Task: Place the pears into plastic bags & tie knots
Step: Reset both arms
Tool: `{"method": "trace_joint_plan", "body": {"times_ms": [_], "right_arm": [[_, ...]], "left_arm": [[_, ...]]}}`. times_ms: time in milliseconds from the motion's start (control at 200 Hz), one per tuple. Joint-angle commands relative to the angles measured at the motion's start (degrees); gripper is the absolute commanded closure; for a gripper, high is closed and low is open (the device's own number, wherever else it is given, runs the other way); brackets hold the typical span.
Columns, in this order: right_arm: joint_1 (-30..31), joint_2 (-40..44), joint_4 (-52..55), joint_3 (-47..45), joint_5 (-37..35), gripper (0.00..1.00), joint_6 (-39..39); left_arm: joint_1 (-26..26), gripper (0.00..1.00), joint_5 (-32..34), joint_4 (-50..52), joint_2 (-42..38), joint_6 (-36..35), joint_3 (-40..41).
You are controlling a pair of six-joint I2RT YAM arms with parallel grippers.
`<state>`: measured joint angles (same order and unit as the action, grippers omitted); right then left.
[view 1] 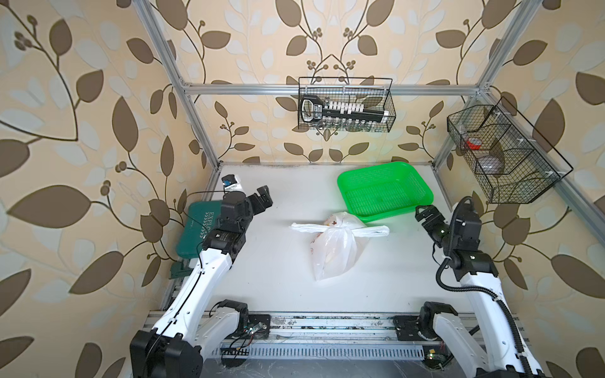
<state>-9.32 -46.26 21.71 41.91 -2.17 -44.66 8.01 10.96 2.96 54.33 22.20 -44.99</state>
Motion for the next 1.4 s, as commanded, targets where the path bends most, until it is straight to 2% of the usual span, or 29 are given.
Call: {"method": "trace_joint_plan", "body": {"times_ms": [0,40,100,240,325,400,495,595,675,720,795,870,900,945,1000,1070,1395], "right_arm": [[-0.4,-2.2,1.6,2.2,-22.0,0.0,5.5],[-0.3,-3.0,-6.0,-0.6,-26.6,0.0,9.4],[0.0,-4.8,-15.2,-4.8,-29.5,0.0,15.6],[0.4,-10.2,-23.4,-10.0,-25.8,0.0,21.4],[2.9,-11.7,-30.9,-14.4,-27.4,0.0,24.9],[6.2,-14.3,-37.0,-17.2,-29.4,0.0,30.1],[8.8,-18.5,-48.0,-21.4,-29.6,0.0,34.7],[9.5,-23.0,-59.5,-24.5,-24.5,0.0,36.4],[9.9,-27.1,-73.0,-28.4,-19.6,0.0,38.5],[9.9,-28.7,-77.1,-29.2,-16.0,0.0,37.4],[10.8,-34.1,-82.9,-29.5,-11.2,0.0,40.5],[11.7,-41.3,-92.5,-30.6,-10.4,0.0,42.3],[11.8,-41.7,-90.3,-29.1,-8.9,0.0,43.1],[11.2,-39.6,-79.4,-25.8,-7.1,0.0,42.5],[9.9,-41.3,-82.5,-25.7,-5.1,0.0,42.0],[9.8,-40.3,-78.9,-24.8,-5.3,0.0,41.7],[9.9,-39.9,-80.0,-25.5,-5.0,0.0,41.9]], "left_arm": [[-0.7,0.01,12.5,-9.4,-3.4,-15.4,7.1],[-1.7,0.01,12.7,-12.2,-3.4,-18.9,9.2],[-2.5,0.01,13.7,-11.4,-2.5,-22.0,10.0],[-3.0,0.01,13.9,-13.9,-1.2,-25.2,15.8],[-3.4,0.01,12.6,-15.2,-0.5,-24.6,19.2],[-3.8,0.01,6.4,-20.6,1.4,-24.2,23.0],[-3.7,0.01,2.8,-31.9,7.2,-22.3,27.2],[-3.8,0.01,0.0,-41.3,17.4,-23.4,27.2],[-4.7,0.01,-3.9,-43.6,22.4,-22.5,25.3],[-4.8,0.01,-4.6,-47.5,25.9,-22.8,26.0],[-5.0,0.01,-5.5,-54.2,31.7,-23.0,26.9],[-6.0,0.01,-8.2,-46.5,31.0,-22.7,23.6],[-6.4,0.01,-8.9,-46.6,31.3,-22.7,23.5],[-6.5,0.01,-9.2,-46.9,31.7,-22.9,23.3],[-6.5,0.01,-10.5,-44.7,32.1,-23.2,22.2],[-8.0,0.01,-13.2,-43.1,32.4,-22.6,21.2],[-8.1,0.01,-13.5,-43.2,32.6,-22.5,21.1]]}}
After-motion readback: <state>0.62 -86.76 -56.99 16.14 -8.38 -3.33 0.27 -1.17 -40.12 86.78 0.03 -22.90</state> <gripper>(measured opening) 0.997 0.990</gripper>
